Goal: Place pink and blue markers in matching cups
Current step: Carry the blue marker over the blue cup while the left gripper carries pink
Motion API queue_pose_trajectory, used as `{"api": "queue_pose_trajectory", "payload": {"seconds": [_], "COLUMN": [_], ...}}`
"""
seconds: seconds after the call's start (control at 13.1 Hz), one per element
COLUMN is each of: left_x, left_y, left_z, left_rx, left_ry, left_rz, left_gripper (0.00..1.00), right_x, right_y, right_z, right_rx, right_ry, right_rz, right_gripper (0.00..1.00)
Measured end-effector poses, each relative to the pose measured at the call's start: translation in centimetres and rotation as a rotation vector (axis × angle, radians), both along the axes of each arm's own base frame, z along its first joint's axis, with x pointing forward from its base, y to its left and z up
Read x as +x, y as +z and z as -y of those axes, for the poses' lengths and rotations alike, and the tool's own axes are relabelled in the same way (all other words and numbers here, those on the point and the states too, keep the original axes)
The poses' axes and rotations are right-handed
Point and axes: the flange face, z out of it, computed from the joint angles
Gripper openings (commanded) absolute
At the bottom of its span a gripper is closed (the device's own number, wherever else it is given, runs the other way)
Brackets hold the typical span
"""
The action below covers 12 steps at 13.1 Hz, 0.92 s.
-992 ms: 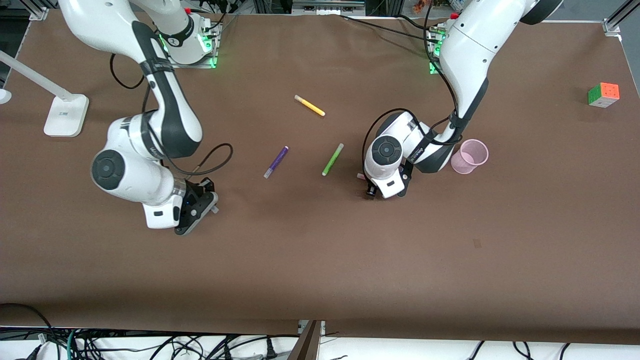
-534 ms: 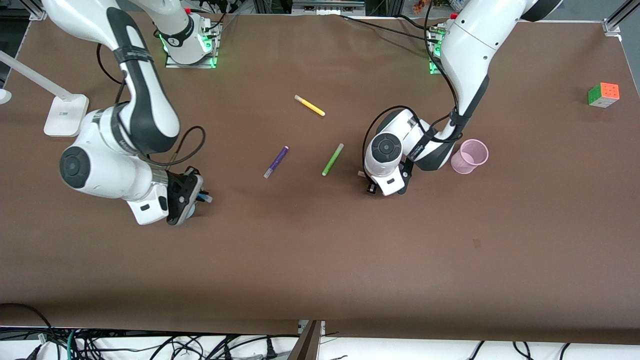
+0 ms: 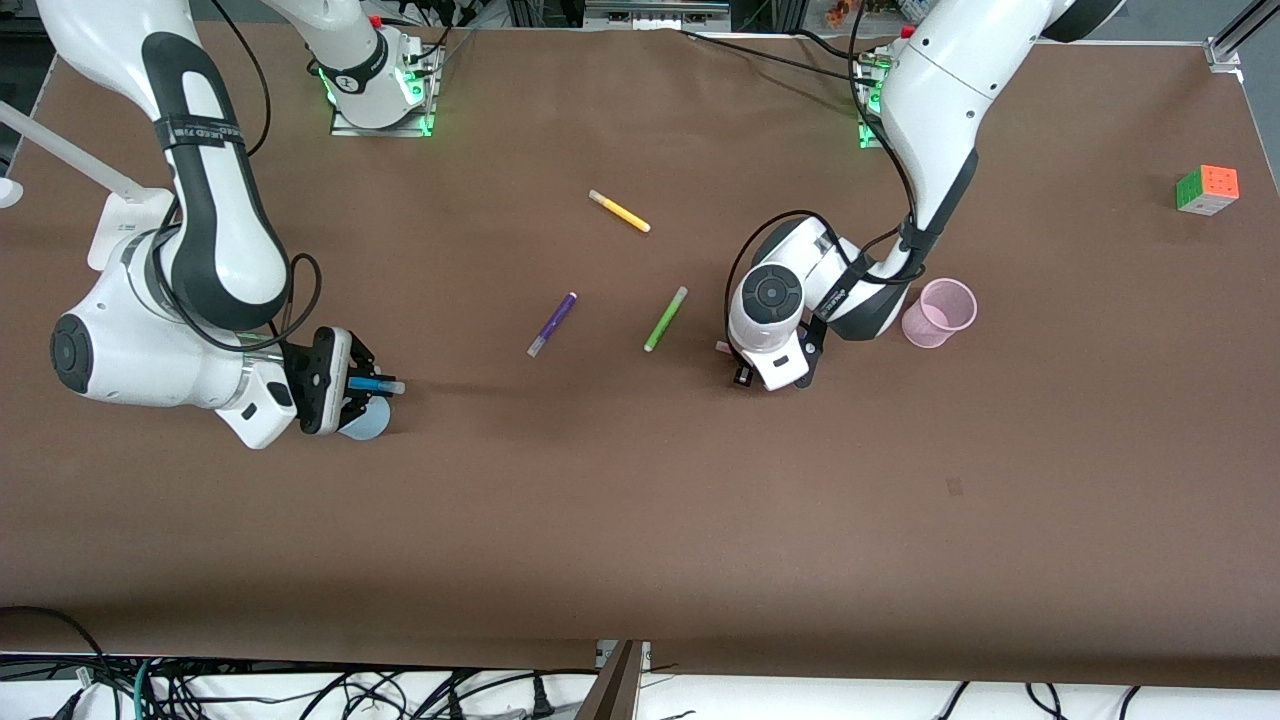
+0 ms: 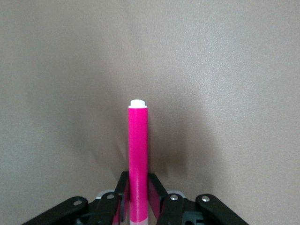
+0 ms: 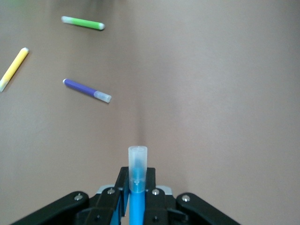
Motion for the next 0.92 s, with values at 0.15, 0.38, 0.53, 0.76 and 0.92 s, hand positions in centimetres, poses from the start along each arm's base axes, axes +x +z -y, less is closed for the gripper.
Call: {"api": "queue_pose_trajectory", "payload": {"seconds": [0.15, 0.38, 0.53, 0.76, 0.92], "left_x": [0.0, 0.3, 1.0, 2.7, 3.4], "left_y": [0.0, 0.3, 1.9, 7.8, 13.5], "left_z": [0.0, -0.2, -0.8, -2.9, -4.2], "left_rx": [0.000, 0.000, 0.011, 0.027, 0.028], "left_ry": [0.000, 0.001, -0.003, -0.056, -0.137], "left_rz": [0.000, 0.008, 0.026, 0.058, 0.095], "left_gripper": [0.00, 0.00, 0.00, 0.00, 0.00], "right_x": [-0.3, -0.8, -1.0, -1.3, -1.4], "right_y": [-0.5, -0.9, -1.0, -2.2, -3.3], "right_z": [1.0, 4.3, 6.6, 8.3, 9.0], "right_rx": [0.066, 0.174, 0.214, 0.307, 0.350], "right_ry": [0.060, 0.112, 0.128, 0.140, 0.147], "right_rz": [0.014, 0.006, 0.012, 0.019, 0.023], "right_gripper": [0.07, 0.07, 0.07, 0.07, 0.07]}}
